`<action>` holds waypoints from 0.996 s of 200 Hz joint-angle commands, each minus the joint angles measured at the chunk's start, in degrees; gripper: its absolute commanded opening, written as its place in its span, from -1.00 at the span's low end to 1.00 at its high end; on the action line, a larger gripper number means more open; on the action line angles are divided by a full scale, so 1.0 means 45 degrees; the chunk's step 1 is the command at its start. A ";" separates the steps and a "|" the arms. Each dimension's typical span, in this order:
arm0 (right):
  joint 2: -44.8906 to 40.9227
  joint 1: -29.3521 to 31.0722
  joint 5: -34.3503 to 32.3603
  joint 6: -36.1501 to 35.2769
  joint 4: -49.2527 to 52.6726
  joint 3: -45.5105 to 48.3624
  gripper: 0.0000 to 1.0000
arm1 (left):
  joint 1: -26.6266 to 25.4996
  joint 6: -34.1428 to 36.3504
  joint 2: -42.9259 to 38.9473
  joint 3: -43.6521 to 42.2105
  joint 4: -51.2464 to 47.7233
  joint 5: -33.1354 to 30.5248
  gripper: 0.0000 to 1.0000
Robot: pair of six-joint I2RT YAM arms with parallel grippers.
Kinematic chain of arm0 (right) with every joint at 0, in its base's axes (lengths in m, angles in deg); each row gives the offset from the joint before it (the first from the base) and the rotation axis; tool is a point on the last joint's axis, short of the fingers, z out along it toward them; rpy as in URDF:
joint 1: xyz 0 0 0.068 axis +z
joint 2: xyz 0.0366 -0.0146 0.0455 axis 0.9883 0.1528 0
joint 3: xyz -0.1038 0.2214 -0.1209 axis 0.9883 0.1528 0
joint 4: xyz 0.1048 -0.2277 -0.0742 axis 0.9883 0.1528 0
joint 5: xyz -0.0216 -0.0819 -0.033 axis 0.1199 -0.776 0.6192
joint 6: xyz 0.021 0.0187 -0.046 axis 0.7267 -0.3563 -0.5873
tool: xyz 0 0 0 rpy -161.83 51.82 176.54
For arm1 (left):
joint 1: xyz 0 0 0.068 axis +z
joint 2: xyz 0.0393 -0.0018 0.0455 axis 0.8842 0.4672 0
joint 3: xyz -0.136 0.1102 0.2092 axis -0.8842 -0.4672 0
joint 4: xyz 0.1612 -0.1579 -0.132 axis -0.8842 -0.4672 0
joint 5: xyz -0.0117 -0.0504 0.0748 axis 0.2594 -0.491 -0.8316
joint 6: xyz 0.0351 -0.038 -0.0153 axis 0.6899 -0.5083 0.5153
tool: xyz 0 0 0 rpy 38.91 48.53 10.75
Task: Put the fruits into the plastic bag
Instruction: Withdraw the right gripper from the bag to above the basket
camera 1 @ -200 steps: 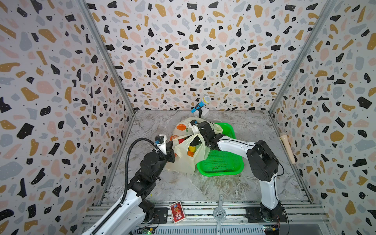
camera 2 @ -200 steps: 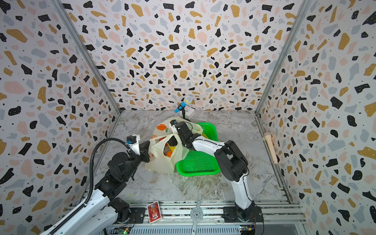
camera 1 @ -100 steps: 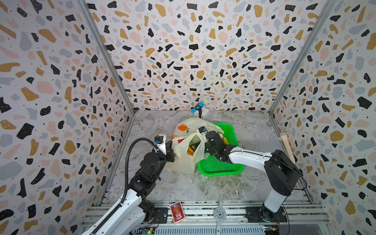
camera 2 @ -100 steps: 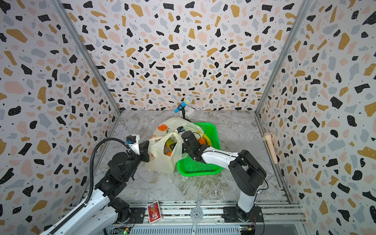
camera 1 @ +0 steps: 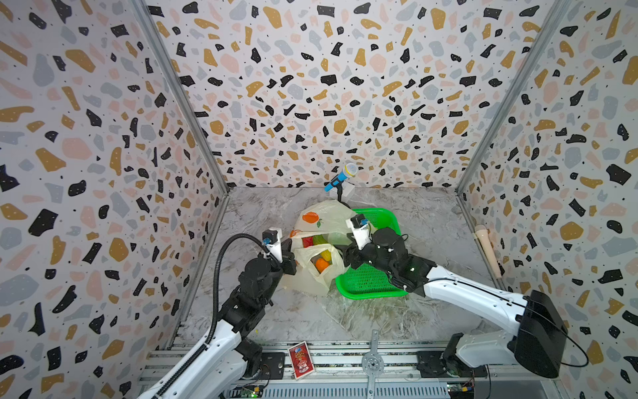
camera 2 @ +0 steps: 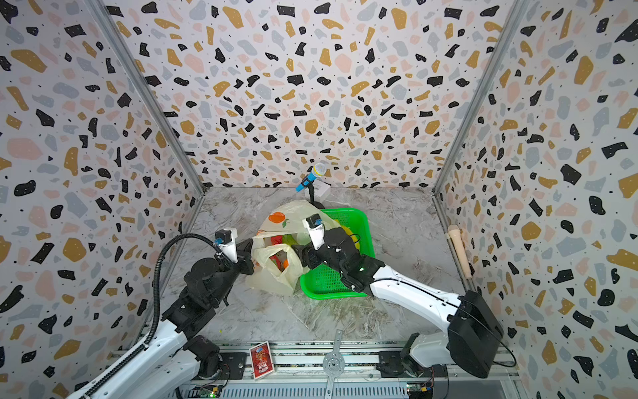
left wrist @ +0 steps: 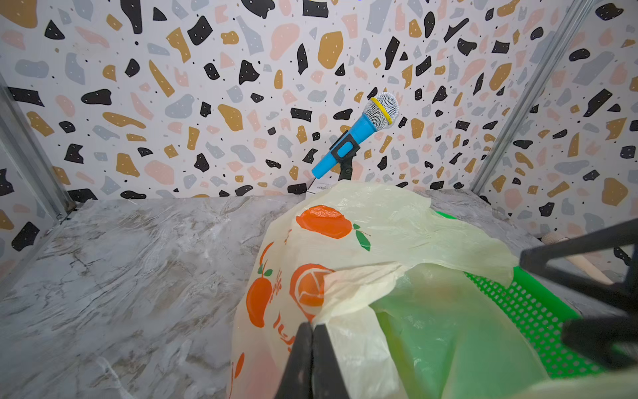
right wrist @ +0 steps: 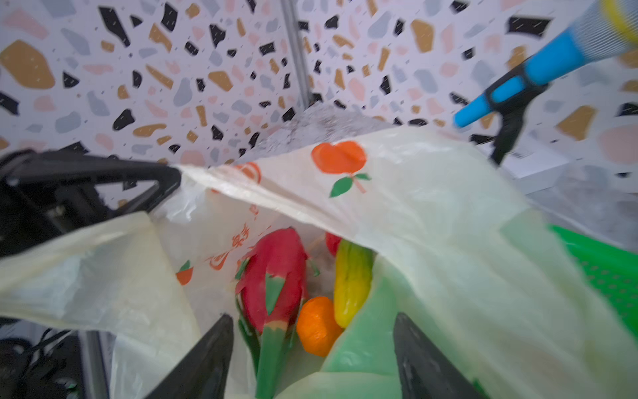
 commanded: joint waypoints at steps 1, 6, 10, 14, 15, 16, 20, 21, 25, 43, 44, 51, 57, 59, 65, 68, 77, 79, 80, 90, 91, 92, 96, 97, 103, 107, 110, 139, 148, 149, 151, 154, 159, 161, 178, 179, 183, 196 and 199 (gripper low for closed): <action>-0.0677 -0.1185 -0.2606 0.0546 0.1495 -0.0830 0.47 | 0.0042 0.0014 -0.0018 0.0220 0.0630 -0.0191 -1.00; -0.0799 -0.1597 -0.2772 0.0955 0.1713 -0.0837 0.47 | 0.0038 0.0010 -0.0017 0.0238 0.0630 -0.0206 -1.00; -0.0891 -0.1981 -0.2809 0.1332 0.1870 -0.0820 0.47 | 0.0042 0.0013 -0.0002 0.0249 0.0622 -0.0205 -1.00; -0.0946 -0.2384 -0.2743 0.1709 0.2008 -0.0783 0.47 | 0.0042 0.0008 0.0004 0.0248 0.0613 -0.0211 -1.00; -0.0953 -0.2527 -0.2696 0.1797 0.2084 -0.0783 0.47 | 0.0033 0.0010 0.0012 0.0253 0.0622 -0.0216 -1.00; -0.0956 -0.2598 -0.2643 0.1890 0.2110 -0.0770 0.48 | 0.0038 0.0002 0.0006 0.0256 0.0616 -0.0218 -1.00; -0.0986 -0.3105 -0.2306 0.2215 0.2232 -0.0730 0.47 | 0.0040 0.0002 0.0007 0.0266 0.0611 -0.0225 -1.00; -0.0983 -0.3219 -0.2223 0.2314 0.2262 -0.0733 0.47 | 0.0041 -0.0002 0.0004 0.0272 0.0611 -0.0223 -1.00; -0.0965 -0.3706 -0.1762 0.2610 0.2346 -0.0658 0.47 | 0.0038 0.0007 0.0019 0.0278 0.0623 -0.0234 -1.00; -0.0744 -0.5376 0.0163 0.3521 0.2336 -0.0299 0.46 | 0.0038 -0.0019 0.0074 0.0307 0.0572 -0.0239 -1.00; -0.0705 -0.5478 0.0281 0.3533 0.2324 -0.0293 0.46 | 0.0040 -0.0033 0.0076 0.0322 0.0572 -0.0220 -1.00; -0.0387 -0.5903 0.1157 0.3552 0.2294 -0.0306 0.46 | 0.0042 -0.0045 0.0107 0.0345 0.0579 -0.0196 -1.00; -0.0037 -0.6197 0.1766 0.3519 0.2437 -0.0465 0.46 | 0.0042 -0.0043 0.0148 0.0362 0.0574 -0.0191 -1.00; 0.0126 -0.6271 0.1966 0.3485 0.2523 -0.0537 0.46 | 0.0042 -0.0045 0.0164 0.0382 0.0587 -0.0199 -1.00; 0.0554 -0.6456 0.2360 0.3388 0.2868 -0.0858 0.45 | 0.0042 -0.0046 0.0174 0.0398 0.0569 -0.0182 -1.00; 0.0804 -0.6524 0.2526 0.3330 0.3011 -0.1045 0.45 | 0.0042 -0.0043 0.0190 0.0395 0.0567 -0.0182 -1.00; 0.1573 -0.6609 0.2880 0.3059 0.3690 -0.1664 0.44 | 0.0042 -0.0009 0.0225 0.0449 0.0553 -0.0159 -1.00; 0.1788 -0.6613 0.2953 0.3004 0.3847 -0.1813 0.44 | 0.0042 -0.0017 0.0232 0.0462 0.0538 -0.0151 -1.00; 0.1869 -0.6614 0.2975 0.2981 0.3968 -0.1919 0.43 | 0.0042 -0.0022 0.0234 0.0468 0.0535 -0.0157 -1.00; 0.2828 -0.6635 0.3066 0.2697 0.4890 -0.2764 0.41 | 0.0042 0.0013 0.0280 0.0509 0.0494 -0.0169 -1.00; 0.2916 -0.6635 0.3080 0.2672 0.4978 -0.2834 0.40 | 0.0042 0.0022 0.0277 0.0521 0.0484 -0.0165 -1.00; 0.2990 -0.6635 0.3087 0.2659 0.5060 -0.2928 0.40 | 0.0042 0.0027 0.0275 0.0526 0.0479 -0.0164 -1.00; 0.3334 -0.6635 0.3154 0.2585 0.5320 -0.3188 0.39 | 0.0042 0.0032 0.0279 0.0535 0.0492 -0.0177 -1.00; 0.3404 -0.6635 0.3163 0.2577 0.5369 -0.3261 0.39 | 0.0042 0.0032 0.0286 0.0543 0.0483 -0.0169 -1.00; 0.3901 -0.6644 0.3240 0.2485 0.5645 -0.3567 0.38 | 0.0042 0.0032 0.0295 0.0553 0.0486 -0.0145 -1.00; 0.4184 -0.6635 0.3280 0.2470 0.5770 -0.3758 0.37 | 0.0042 0.0035 0.0308 0.0551 0.0485 -0.0162 -1.00; 0.4373 -0.6635 0.3320 0.2451 0.5827 -0.3883 0.36 | 0.0042 0.0033 0.0298 0.0556 0.0490 -0.0172 -1.00; 0.5952 -0.6615 0.3879 0.2454 0.6156 -0.4747 0.34 | 0.0042 0.0042 0.0342 0.0543 0.0486 -0.0201 -1.00; 0.6324 -0.6582 0.4017 0.2489 0.6269 -0.4960 0.34 | 0.0042 0.0038 0.0371 0.0534 0.0477 -0.0196 -1.00; 0.6354 -0.6579 0.4034 0.2470 0.6282 -0.4977 0.34 | 0.0042 0.0035 0.0371 0.0533 0.0475 -0.0199 -1.00; 0.6425 -0.6562 0.4071 0.2456 0.6278 -0.5000 0.34 | 0.0042 0.0053 0.0357 0.0522 0.0484 -0.0200 -1.00; 0.6506 -0.6552 0.4112 0.2459 0.6276 -0.5029 0.34 | 0.0042 0.0069 0.0367 0.0528 0.0483 -0.0176 -1.00; 0.6622 -0.6504 0.4175 0.2423 0.6279 -0.5052 0.34 | 0.0042 0.0065 0.0361 0.0530 0.0487 -0.0198 -1.00; 0.6653 -0.6485 0.4194 0.2420 0.6277 -0.5067 0.34 | 0.0042 0.0070 0.0364 0.0522 0.0487 -0.0200 -1.00; 0.6865 -0.6296 0.4142 0.2312 0.6279 -0.5006 0.35 | 0.0042 0.0129 0.0367 0.0471 0.0540 -0.0228 -1.00; 0.6879 -0.6290 0.4136 0.2313 0.6287 -0.5000 0.35 | 0.0042 0.0120 0.0359 0.0472 0.0546 -0.0224 -1.00; 0.6902 -0.6246 0.4115 0.2295 0.6279 -0.4967 0.35 | 0.0042 0.0130 0.0383 0.0469 0.0542 -0.0233 -1.00; 0.6958 -0.6123 0.4053 0.2262 0.6249 -0.4863 0.38 | 0.0042 0.0186 0.0393 0.0435 0.0572 -0.0244 -1.00; 0.6983 -0.6085 0.4039 0.2252 0.6263 -0.4851 0.39 | 0.0042 0.0188 0.0406 0.0442 0.0582 -0.0243 -1.00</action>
